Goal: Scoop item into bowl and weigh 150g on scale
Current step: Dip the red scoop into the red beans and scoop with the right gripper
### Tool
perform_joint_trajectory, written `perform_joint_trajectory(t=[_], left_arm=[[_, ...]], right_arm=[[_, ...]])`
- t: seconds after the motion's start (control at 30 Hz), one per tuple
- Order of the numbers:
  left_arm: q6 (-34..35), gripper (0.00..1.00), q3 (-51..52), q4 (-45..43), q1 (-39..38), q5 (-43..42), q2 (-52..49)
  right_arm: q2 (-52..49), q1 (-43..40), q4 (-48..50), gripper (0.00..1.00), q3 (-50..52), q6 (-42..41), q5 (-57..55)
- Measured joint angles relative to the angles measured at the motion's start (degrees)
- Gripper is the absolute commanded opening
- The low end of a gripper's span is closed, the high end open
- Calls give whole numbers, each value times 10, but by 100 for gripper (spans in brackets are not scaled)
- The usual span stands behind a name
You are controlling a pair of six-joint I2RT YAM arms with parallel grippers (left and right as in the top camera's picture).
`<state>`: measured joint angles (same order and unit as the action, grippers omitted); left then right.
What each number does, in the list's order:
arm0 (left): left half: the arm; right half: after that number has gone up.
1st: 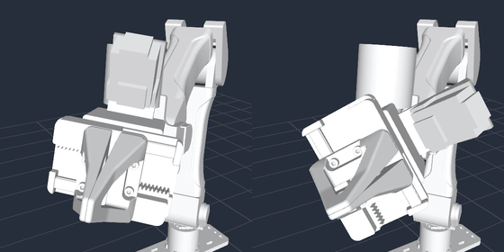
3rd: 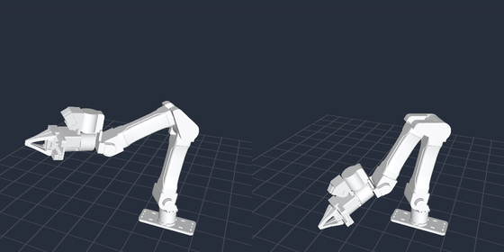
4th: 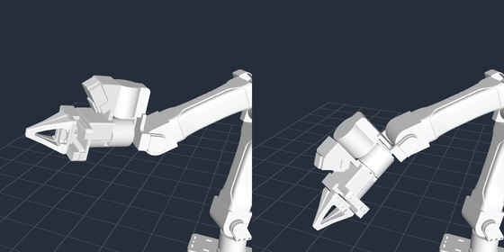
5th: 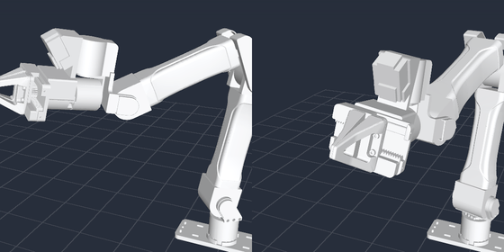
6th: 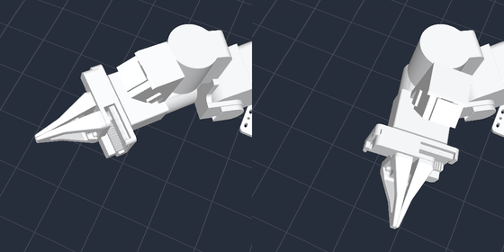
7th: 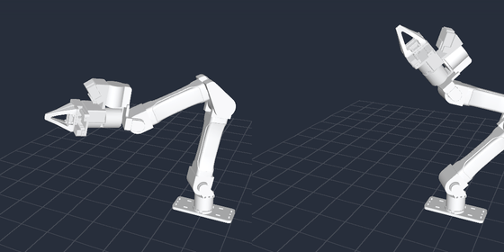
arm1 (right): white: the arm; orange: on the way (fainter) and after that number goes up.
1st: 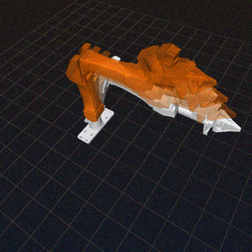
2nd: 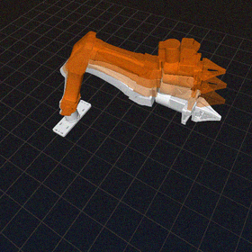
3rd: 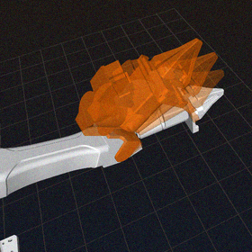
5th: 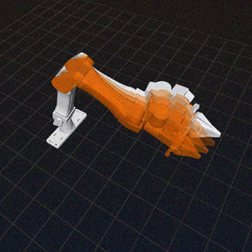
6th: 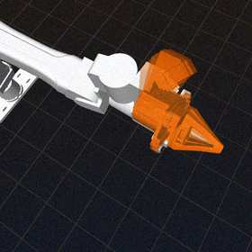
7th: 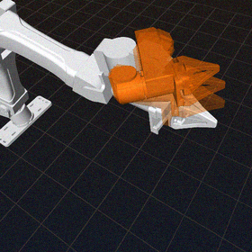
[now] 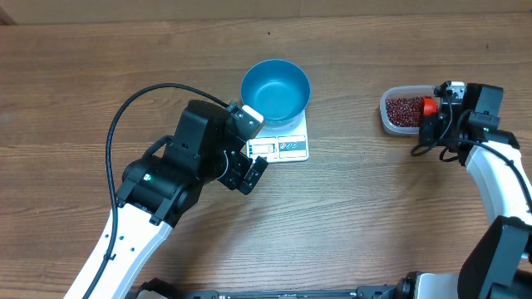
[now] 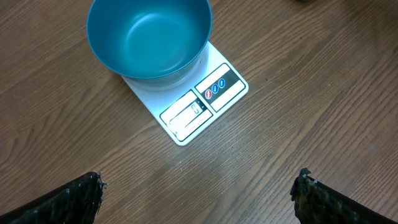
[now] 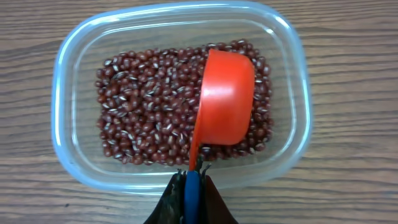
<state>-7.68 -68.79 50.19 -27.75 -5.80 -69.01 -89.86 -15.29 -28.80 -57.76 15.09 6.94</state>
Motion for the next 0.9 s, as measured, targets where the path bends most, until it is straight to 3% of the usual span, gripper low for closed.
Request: perform_joint_trajectory(t=[0.5,0.9], left_arm=[[0,99,0,0,0,0,0],[0,100,0,0,0,0,0]], right_arm=[[-5,-1,-21,4,0,-9,88],[-23,-7,-18,4,0,-63,122]])
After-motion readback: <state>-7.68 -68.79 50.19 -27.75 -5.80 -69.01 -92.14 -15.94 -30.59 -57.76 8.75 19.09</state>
